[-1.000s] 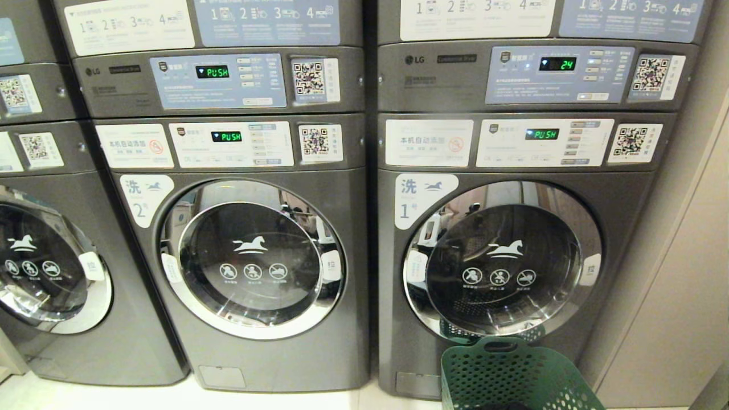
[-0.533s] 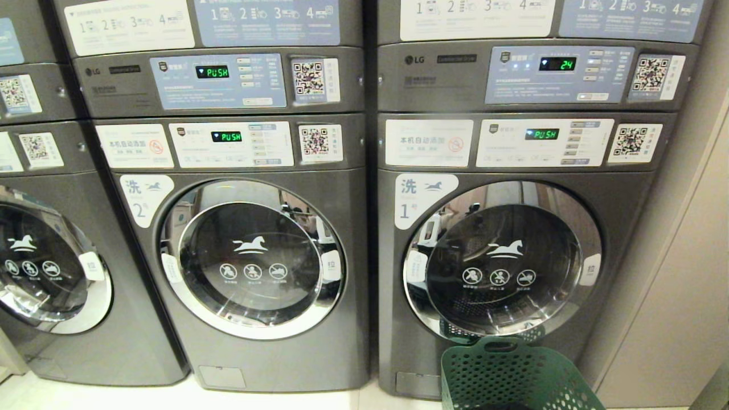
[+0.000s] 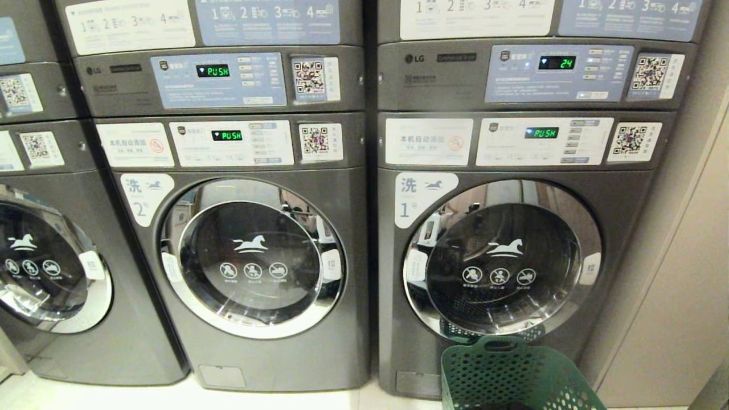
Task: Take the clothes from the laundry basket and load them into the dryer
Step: Take the clothes out of the basket
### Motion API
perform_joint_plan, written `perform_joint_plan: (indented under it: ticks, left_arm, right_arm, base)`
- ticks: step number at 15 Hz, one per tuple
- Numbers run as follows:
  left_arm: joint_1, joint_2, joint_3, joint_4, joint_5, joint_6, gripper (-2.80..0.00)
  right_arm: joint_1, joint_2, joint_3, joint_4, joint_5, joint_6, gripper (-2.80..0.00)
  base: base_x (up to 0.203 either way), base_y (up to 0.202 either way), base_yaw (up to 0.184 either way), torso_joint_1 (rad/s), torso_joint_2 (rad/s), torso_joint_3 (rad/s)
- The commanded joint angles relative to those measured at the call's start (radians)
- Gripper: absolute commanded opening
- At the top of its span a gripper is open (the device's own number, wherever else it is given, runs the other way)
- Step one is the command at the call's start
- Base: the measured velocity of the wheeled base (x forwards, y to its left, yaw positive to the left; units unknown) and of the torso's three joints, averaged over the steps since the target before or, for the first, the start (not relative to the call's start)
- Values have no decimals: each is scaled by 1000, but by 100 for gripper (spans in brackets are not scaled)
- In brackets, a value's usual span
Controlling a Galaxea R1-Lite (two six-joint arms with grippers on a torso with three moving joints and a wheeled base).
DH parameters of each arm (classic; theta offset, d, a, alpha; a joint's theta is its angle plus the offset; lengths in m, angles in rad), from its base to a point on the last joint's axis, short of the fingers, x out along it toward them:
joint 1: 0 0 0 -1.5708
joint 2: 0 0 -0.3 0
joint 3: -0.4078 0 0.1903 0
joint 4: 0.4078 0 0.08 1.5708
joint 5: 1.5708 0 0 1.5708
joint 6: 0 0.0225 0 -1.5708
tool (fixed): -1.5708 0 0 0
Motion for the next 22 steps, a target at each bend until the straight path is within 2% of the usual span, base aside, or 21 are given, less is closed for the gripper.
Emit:
perform_joint_plan:
  ticks: [1,22]
  left_arm:
    - [1,0,2,-1,0,-1,-280]
    - [1,0,2,-1,0,1,-280]
  right_arm:
    - [0,0,0,0,0,0,-280]
    - [0,0,0,0,0,3,-280]
  base:
    - [0,0,0,-35,85,103]
    - [0,0,0,-1,4,4]
